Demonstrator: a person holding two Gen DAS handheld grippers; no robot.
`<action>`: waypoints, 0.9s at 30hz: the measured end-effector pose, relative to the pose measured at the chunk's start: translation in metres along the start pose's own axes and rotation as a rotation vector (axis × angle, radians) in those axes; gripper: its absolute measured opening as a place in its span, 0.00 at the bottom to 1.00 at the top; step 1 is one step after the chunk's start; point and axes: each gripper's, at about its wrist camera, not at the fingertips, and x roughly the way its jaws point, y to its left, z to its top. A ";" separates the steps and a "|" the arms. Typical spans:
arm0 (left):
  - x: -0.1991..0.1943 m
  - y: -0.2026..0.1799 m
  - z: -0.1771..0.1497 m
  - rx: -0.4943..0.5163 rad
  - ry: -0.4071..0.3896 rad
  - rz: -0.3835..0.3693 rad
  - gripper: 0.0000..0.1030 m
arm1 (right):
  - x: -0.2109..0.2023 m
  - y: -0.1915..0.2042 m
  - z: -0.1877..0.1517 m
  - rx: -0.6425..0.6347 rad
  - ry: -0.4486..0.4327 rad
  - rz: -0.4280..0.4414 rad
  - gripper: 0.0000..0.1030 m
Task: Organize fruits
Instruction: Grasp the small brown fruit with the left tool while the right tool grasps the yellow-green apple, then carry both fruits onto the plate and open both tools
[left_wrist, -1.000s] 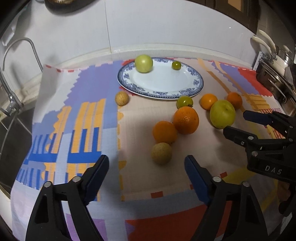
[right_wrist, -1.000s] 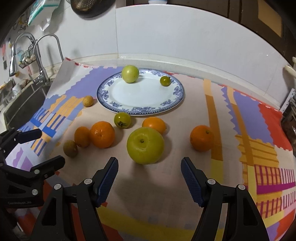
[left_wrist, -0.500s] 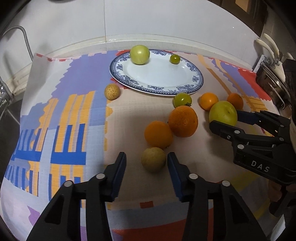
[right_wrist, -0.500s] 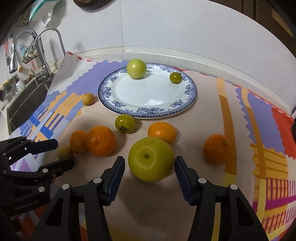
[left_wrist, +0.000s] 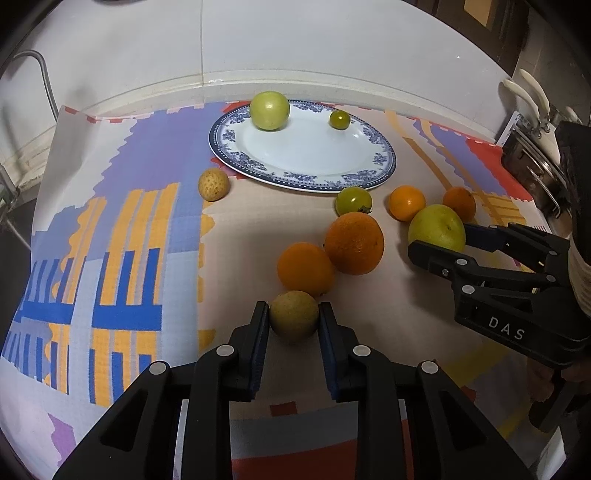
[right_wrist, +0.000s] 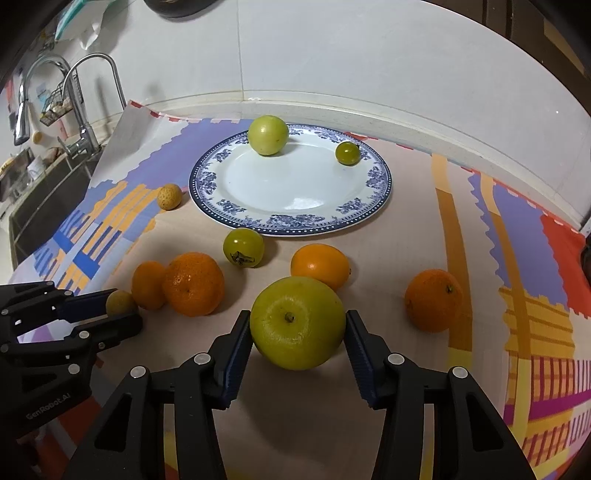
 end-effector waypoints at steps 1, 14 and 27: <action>-0.001 0.000 0.000 0.001 -0.002 0.001 0.26 | 0.000 0.000 0.000 0.002 0.001 0.001 0.48; -0.035 -0.006 0.005 0.030 -0.087 -0.013 0.26 | -0.030 0.007 -0.003 0.026 -0.043 0.012 0.48; -0.079 -0.015 0.027 0.087 -0.230 -0.043 0.26 | -0.085 0.015 0.015 0.025 -0.173 0.009 0.48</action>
